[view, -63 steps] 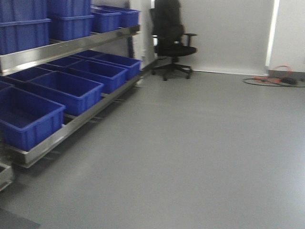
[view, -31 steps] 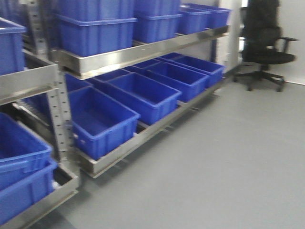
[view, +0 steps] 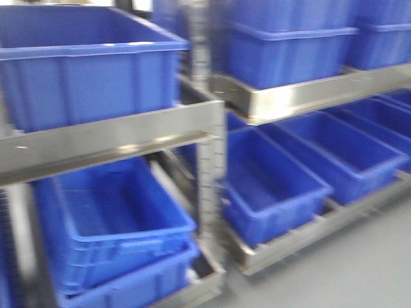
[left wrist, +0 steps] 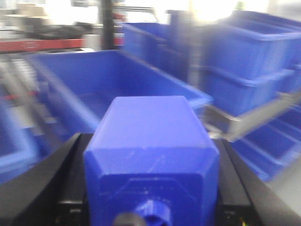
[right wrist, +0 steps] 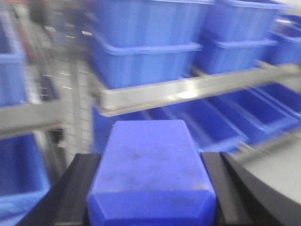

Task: Pick and sort blue part to right shelf
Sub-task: 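Turn and drive the base up to the shelf of blue bins, then lower the right gripper into a blue bin and open it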

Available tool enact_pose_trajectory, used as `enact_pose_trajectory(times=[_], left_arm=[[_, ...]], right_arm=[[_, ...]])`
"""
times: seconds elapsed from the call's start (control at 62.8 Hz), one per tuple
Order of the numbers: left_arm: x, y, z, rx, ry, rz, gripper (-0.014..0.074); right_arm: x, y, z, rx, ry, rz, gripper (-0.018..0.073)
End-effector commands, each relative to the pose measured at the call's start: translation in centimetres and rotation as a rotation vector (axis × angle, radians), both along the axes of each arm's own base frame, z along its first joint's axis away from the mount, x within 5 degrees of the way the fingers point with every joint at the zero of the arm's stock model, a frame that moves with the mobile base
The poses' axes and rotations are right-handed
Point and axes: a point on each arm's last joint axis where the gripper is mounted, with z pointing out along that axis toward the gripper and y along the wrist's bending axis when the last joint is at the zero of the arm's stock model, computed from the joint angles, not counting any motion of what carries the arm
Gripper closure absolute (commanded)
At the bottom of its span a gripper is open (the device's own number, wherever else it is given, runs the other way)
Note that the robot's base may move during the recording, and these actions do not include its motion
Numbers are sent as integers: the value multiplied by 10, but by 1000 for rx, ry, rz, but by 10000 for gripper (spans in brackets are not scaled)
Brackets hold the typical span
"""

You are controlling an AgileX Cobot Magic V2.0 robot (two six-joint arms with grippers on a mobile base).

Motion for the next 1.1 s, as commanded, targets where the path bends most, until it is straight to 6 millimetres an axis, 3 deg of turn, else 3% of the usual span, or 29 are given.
enact_pose_trajectory(times=[0.0, 1.082], left_arm=[[-1, 0, 17, -20, -110, -4, 304], [-1, 0, 17, -20, -110, -4, 304]], right_arm=[[0, 1, 18, -17, -114, 10, 172], [0, 1, 18, -17, -114, 10, 172]])
